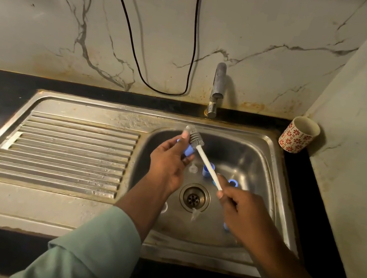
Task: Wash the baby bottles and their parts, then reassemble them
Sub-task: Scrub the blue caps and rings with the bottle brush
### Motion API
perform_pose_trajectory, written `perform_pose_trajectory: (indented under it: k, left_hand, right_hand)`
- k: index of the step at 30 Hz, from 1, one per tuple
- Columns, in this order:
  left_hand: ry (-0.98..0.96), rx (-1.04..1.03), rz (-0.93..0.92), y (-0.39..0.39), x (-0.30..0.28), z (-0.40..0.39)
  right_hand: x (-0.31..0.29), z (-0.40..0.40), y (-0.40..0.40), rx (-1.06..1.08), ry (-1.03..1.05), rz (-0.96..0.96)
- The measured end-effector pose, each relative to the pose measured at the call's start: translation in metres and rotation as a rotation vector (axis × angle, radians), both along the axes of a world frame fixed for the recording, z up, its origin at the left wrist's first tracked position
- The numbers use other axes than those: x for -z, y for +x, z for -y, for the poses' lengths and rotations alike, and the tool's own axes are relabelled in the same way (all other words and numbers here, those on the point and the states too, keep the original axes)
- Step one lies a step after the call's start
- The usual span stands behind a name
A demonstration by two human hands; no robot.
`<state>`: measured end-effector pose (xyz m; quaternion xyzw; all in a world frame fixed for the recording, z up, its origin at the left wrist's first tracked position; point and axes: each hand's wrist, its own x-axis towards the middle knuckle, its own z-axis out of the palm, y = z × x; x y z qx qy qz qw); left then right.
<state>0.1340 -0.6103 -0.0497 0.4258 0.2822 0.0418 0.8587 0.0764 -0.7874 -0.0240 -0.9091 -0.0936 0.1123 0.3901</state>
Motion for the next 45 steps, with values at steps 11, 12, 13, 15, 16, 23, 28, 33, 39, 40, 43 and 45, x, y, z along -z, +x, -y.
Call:
perform_pose_trajectory:
  k: [11, 12, 13, 15, 16, 23, 28, 33, 39, 40, 43, 45]
  left_hand:
    - [0.269, -0.133, -0.061, 0.001, -0.003, 0.003]
    - [0.311, -0.135, -0.055, -0.001, -0.001, 0.009]
    - [0.362, -0.122, -0.046, -0.003, 0.000, 0.015]
    - [0.418, -0.112, -0.025, -0.006, -0.001, 0.020]
    - [0.427, -0.131, -0.025, -0.005, -0.003, 0.016]
    - [0.583, 0.034, -0.003, -0.006, -0.007, 0.006]
    - [0.417, 0.122, -0.089, -0.008, -0.009, -0.013]
    - [-0.035, 0.132, -0.029, -0.010, -0.014, -0.026]
    - [-0.224, 0.014, -0.052, -0.002, -0.020, -0.020]
    - [-0.252, -0.030, -0.059, 0.000, -0.020, -0.017]
    - [-0.348, -0.125, -0.047, 0.004, -0.019, -0.010]
    - [-0.344, -0.131, -0.031, 0.007, -0.015, -0.002]
  right_hand:
    - [-0.006, -0.001, -0.020, -0.077, -0.086, 0.087]
    - [-0.007, -0.004, -0.015, -0.068, -0.106, 0.098]
    - [-0.009, -0.007, -0.007, -0.042, -0.118, 0.106]
    - [-0.010, -0.011, -0.001, -0.015, -0.112, 0.092]
    - [-0.009, -0.009, -0.002, -0.022, -0.085, 0.096]
    - [-0.011, -0.002, 0.000, 0.040, -0.071, 0.037]
    - [-0.010, 0.004, -0.016, 0.011, -0.003, 0.057]
    - [-0.006, 0.003, -0.009, 0.056, 0.010, -0.008]
    - [0.000, -0.004, -0.013, 0.115, 0.106, -0.073]
    - [0.001, -0.006, -0.014, 0.118, 0.115, -0.083]
    - [0.000, -0.012, -0.023, 0.131, 0.189, -0.140]
    - [-0.002, -0.016, -0.017, 0.155, 0.181, -0.141]
